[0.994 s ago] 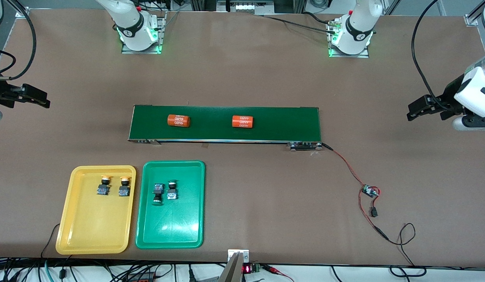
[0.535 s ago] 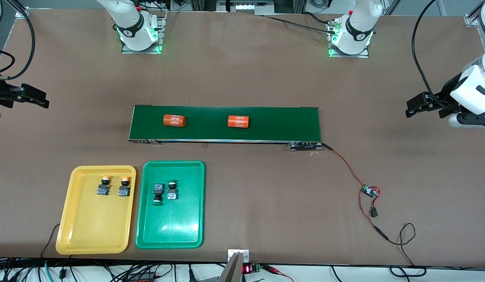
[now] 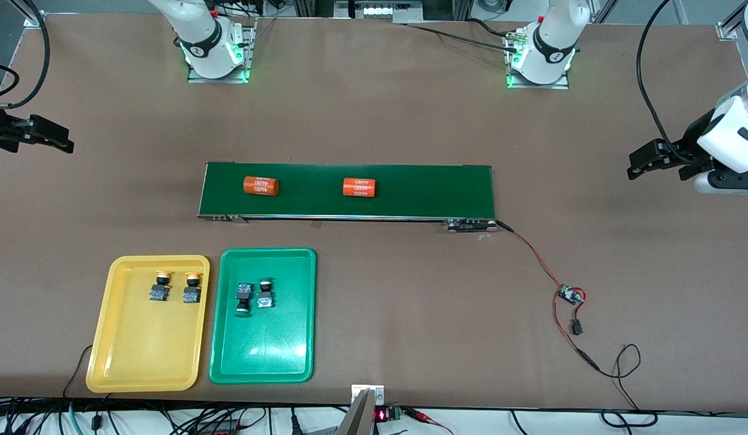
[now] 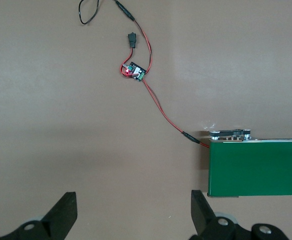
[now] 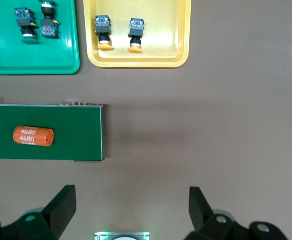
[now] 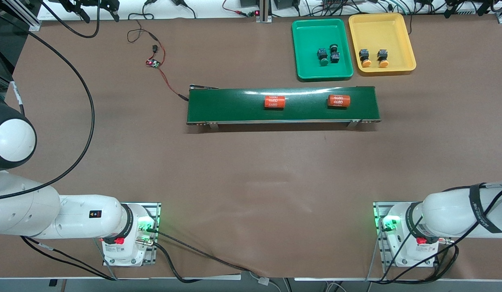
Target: Sort buttons by color to trays
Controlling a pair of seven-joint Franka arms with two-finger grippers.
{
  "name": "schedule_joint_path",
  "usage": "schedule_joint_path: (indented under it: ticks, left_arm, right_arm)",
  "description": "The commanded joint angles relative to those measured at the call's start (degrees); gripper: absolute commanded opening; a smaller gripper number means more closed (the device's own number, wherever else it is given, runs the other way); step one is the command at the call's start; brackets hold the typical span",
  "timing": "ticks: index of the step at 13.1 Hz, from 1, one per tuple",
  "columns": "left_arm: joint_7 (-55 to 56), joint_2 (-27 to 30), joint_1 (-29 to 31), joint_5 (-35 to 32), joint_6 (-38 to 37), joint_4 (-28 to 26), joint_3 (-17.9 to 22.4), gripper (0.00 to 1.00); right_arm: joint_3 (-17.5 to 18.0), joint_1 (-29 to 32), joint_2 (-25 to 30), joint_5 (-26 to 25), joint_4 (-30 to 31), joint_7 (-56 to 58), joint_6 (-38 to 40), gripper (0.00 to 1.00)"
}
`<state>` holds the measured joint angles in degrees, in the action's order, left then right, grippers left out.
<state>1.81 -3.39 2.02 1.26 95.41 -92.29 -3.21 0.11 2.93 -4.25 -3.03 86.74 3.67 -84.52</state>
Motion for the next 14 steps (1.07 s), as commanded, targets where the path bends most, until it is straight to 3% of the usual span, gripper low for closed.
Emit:
schedule_joint_path:
  ticks: [1, 14]
  left_arm:
    - [-1.3, 1.5, -0.1, 0.7, 0.1, -1.7, 0.5, 1.0]
    - [-1.4, 1.1, 0.9, 0.4, 0.3, -1.1, 0.4, 1.0]
  right_arm:
    - [0.2, 0.4, 3.7, 0.9, 4.4, 1.1, -1.6, 1.0]
    - [0.1, 0.8, 3.3, 0.6, 4.1, 1.1, -2.4, 1.0]
